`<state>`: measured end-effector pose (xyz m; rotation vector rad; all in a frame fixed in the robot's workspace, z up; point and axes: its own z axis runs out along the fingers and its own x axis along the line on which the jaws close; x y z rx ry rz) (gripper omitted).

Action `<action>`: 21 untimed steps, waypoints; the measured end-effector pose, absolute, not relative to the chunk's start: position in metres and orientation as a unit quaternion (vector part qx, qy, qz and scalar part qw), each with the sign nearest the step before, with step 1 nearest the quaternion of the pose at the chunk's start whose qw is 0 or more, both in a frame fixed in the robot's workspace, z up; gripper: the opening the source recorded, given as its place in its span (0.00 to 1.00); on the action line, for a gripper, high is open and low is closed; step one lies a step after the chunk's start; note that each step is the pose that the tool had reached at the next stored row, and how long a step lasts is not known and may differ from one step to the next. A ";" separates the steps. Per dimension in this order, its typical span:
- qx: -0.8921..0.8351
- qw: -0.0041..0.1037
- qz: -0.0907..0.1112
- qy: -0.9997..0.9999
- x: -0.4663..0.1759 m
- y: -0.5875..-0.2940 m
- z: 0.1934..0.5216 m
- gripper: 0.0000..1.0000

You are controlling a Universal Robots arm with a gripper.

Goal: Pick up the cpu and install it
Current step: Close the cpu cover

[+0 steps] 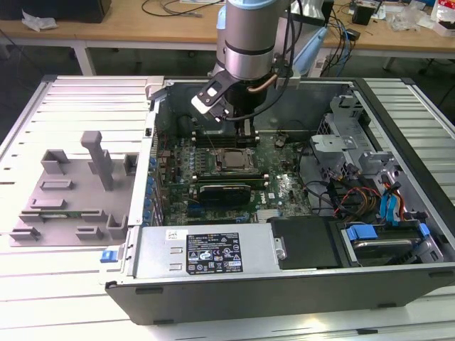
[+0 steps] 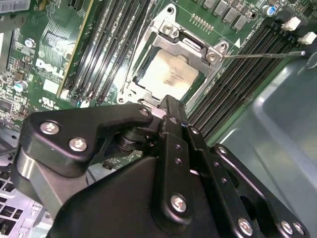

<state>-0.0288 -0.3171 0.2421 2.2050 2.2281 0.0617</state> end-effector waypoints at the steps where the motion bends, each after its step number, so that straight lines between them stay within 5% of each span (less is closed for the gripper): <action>1: 0.703 0.003 0.020 0.711 -0.029 -0.317 0.241 0.11; 21: 0.528 0.000 0.016 0.849 -0.029 -0.318 0.237 0.11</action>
